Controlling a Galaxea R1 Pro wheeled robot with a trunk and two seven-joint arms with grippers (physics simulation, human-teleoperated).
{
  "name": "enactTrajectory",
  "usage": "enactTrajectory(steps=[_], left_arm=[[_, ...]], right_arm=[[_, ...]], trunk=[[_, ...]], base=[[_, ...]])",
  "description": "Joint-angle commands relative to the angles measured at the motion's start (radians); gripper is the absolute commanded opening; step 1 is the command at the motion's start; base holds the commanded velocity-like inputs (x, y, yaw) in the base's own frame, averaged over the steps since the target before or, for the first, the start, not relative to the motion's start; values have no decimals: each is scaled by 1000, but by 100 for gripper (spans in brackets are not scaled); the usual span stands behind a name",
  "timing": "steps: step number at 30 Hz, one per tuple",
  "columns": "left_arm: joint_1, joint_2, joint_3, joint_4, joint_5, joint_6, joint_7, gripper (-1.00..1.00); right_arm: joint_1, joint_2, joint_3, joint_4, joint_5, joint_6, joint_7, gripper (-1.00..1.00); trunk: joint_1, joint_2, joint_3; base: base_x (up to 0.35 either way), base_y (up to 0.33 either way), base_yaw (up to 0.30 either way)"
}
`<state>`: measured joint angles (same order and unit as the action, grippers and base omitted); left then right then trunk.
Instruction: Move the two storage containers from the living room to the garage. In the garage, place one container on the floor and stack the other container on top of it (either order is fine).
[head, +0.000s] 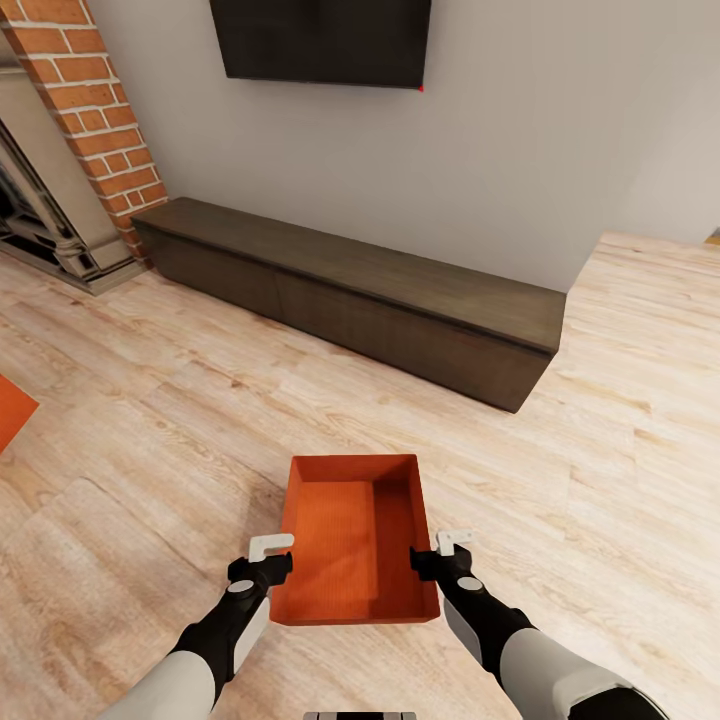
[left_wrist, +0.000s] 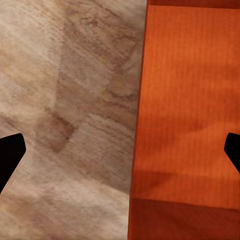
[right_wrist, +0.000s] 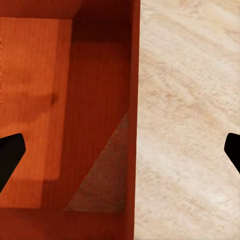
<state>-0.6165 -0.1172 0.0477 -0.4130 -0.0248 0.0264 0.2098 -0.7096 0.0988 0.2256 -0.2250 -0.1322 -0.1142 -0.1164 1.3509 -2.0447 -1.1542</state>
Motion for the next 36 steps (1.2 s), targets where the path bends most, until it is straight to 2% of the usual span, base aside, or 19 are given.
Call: enactTrajectory(steps=[1, 11, 36], left_arm=[[0, -1, 5, -1, -3, 3, 0, 100], [0, -1, 4, -1, -3, 3, 0, 100], [0, 1, 6, -1, -3, 3, 0, 100]], right_arm=[[-1, 0, 9, 1, -11, -4, -5, 100], [-1, 0, 9, 1, -10, -4, -5, 100], [-1, 1, 9, 1, -9, -6, -6, 100]], trunk=[[0, 0, -1], [0, 0, -1], [96, -175, -79]], base=[[0, 0, 0], [0, 0, 0], [0, 0, 0]])
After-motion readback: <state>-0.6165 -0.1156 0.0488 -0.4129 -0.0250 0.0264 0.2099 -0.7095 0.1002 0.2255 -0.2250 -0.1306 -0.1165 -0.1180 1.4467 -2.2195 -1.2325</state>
